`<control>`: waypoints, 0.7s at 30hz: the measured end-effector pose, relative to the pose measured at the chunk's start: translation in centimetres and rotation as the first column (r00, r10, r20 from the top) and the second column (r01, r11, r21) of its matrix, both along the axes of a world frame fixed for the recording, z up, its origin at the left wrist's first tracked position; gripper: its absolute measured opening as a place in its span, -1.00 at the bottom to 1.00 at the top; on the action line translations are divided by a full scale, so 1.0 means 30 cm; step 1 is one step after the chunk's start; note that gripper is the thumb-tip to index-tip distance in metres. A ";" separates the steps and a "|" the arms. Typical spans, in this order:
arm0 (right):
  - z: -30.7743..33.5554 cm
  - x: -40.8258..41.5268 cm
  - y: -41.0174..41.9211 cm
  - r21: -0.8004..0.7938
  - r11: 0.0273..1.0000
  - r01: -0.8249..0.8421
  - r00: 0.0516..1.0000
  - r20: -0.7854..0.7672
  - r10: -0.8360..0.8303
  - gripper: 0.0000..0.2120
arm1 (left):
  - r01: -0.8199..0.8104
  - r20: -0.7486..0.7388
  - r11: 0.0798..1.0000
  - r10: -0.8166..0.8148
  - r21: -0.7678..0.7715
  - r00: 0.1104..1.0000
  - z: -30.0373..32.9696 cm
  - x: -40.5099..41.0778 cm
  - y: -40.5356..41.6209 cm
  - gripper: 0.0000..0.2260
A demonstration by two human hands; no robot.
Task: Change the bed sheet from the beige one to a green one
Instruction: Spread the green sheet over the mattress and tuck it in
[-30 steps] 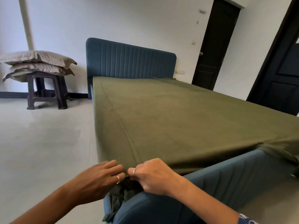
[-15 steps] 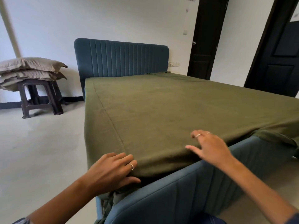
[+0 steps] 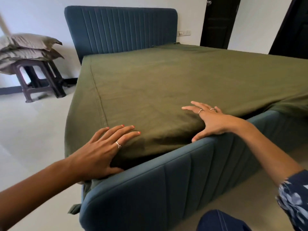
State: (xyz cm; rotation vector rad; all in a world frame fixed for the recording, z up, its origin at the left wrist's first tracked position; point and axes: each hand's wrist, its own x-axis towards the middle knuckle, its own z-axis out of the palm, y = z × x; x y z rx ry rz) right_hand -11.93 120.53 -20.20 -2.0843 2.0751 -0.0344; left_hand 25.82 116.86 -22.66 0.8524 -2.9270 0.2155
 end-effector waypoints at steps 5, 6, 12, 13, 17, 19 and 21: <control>0.056 -0.018 -0.002 -0.169 0.986 0.005 0.997 0.081 0.009 0.06 | -0.099 -0.180 0.994 0.105 0.038 0.978 0.081 -0.042 0.049 -0.19; 0.044 0.010 -0.010 -0.198 0.980 -0.025 0.998 0.043 0.035 0.08 | -0.144 -0.180 0.989 0.148 0.038 0.972 0.081 -0.054 0.053 -0.16; -0.058 0.237 -0.076 -0.180 0.888 -0.422 0.881 -0.312 0.355 0.11 | -0.377 0.069 0.926 0.377 -0.020 0.924 0.005 -0.073 0.057 0.04; -0.056 0.237 -0.076 -0.182 0.890 -0.418 0.890 -0.280 0.360 0.10 | -0.375 0.105 0.927 0.376 -0.025 0.921 0.015 -0.078 0.060 0.06; 0.000 0.042 -0.006 -0.230 0.954 -0.191 0.964 0.137 0.226 0.03 | -0.396 0.385 0.918 0.371 -0.016 0.845 0.117 -0.149 0.054 0.14; 0.009 -0.124 0.060 -0.305 0.952 -0.029 0.964 0.243 0.107 -0.07 | -0.420 0.460 0.906 0.352 0.051 0.815 0.190 -0.241 0.052 0.12; -0.011 -0.306 0.126 -0.364 0.915 0.173 0.953 0.295 -0.063 -0.13 | -0.355 0.409 0.928 0.281 0.115 0.868 0.237 -0.402 0.043 0.04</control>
